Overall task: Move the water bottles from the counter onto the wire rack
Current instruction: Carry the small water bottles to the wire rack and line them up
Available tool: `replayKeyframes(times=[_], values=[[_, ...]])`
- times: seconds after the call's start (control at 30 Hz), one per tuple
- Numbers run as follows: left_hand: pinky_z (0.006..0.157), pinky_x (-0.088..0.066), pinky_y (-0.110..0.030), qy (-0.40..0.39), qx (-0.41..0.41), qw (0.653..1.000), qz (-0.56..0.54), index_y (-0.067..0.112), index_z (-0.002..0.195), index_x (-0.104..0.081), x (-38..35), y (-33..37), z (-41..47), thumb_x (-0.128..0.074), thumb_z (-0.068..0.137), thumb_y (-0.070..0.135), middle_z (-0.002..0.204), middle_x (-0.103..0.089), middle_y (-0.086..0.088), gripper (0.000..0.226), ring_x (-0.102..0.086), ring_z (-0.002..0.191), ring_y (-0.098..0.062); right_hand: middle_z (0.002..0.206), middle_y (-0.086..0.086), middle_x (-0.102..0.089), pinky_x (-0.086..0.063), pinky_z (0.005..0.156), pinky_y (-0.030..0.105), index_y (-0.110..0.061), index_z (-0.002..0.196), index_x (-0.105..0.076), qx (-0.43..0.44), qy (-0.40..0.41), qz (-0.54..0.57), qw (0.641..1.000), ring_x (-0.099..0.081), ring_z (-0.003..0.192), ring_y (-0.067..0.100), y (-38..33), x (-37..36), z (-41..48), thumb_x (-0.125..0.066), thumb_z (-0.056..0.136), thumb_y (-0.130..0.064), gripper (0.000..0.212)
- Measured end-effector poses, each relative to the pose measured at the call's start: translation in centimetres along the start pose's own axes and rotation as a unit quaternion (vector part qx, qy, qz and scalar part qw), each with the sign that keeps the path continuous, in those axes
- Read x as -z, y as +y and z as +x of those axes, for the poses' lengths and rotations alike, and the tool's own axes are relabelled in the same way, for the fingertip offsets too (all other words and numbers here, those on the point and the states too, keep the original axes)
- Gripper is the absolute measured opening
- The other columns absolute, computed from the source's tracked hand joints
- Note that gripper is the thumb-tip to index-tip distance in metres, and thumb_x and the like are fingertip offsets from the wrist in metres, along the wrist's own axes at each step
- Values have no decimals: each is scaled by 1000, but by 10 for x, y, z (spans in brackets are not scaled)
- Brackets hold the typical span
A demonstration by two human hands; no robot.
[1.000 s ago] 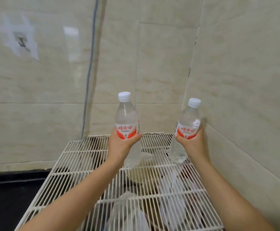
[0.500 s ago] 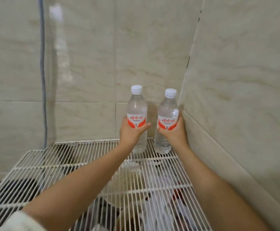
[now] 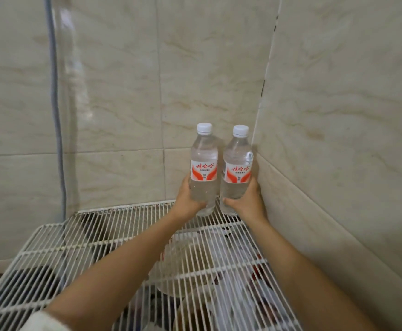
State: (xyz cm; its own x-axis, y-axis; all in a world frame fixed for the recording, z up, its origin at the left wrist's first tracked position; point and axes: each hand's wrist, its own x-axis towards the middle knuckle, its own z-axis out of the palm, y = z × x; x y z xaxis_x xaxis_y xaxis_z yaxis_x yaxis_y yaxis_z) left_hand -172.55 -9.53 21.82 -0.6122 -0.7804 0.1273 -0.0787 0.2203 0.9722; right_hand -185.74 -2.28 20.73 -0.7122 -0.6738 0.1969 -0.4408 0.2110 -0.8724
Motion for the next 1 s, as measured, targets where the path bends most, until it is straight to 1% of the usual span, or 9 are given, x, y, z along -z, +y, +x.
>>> replayKeyframes(times=[0.1,0.17,0.3,0.5,0.57,0.73,0.8,0.9,1.0], values=[[94,-39,-30,6,-3,1000,24,22,140,-26,0,-4,-3,-71,73,-2,136,-44,-3,84,-44,123,-17,130,7,-49,-46,94,38,-15,131,-35,-19,24,-37,999,-51,119,27,1,-5,-6,-81,66,-18,79],[92,-40,-28,17,-16,1000,20,24,141,-25,-5,-1,-4,-72,73,-1,137,-44,-2,86,-45,122,-18,125,6,-53,-47,89,34,-16,127,-39,-15,43,-30,999,-55,114,26,0,-6,-3,-81,66,-17,74],[93,-38,-26,44,-24,999,11,23,143,-23,-14,2,-2,-71,74,0,141,-42,-2,87,-43,127,-18,122,5,-58,-44,83,28,-16,124,-42,-10,29,-2,1000,-57,112,24,1,-7,6,-79,68,-14,67],[93,-38,-25,49,-17,998,22,22,143,-22,-17,3,5,-72,74,2,144,-40,-3,88,-44,120,-12,122,5,-59,-45,85,30,-15,126,-42,3,23,2,1000,-57,112,23,8,-9,21,-79,68,-15,69],[94,-37,-25,56,-11,998,28,22,144,-20,-19,3,4,-71,75,3,145,-39,-3,89,-42,127,-17,117,1,-62,-48,83,29,-17,122,-47,8,19,-2,1000,-60,108,19,11,-11,23,-81,66,-17,65],[108,-38,-42,47,37,995,82,23,148,-9,-12,-2,3,-72,76,6,152,-28,-5,97,-36,135,-26,115,1,-63,-53,84,34,-19,122,-49,-24,19,-20,999,-62,105,20,18,-10,17,-84,60,-27,71],[111,-33,-46,63,61,990,113,25,149,-6,-1,-1,-4,-73,77,11,155,-21,-5,99,-29,139,-27,108,1,-66,-54,79,35,-20,114,-53,-28,24,-58,998,-64,99,22,16,-7,7,-81,62,-33,60],[112,-31,-41,98,58,982,150,19,148,-12,19,8,-24,-73,77,17,153,-26,-8,94,-31,138,-28,106,5,-65,-47,73,29,-14,111,-55,-29,13,-102,994,-63,96,25,1,-1,-16,-72,76,-29,41],[108,-29,-32,103,35,966,236,11,145,-24,43,23,-49,-64,85,16,148,-36,-9,72,-35,135,-26,116,11,-58,-47,83,34,-7,114,-55,11,0,-137,991,-56,105,30,-18,4,-37,-70,79,-26,42]])
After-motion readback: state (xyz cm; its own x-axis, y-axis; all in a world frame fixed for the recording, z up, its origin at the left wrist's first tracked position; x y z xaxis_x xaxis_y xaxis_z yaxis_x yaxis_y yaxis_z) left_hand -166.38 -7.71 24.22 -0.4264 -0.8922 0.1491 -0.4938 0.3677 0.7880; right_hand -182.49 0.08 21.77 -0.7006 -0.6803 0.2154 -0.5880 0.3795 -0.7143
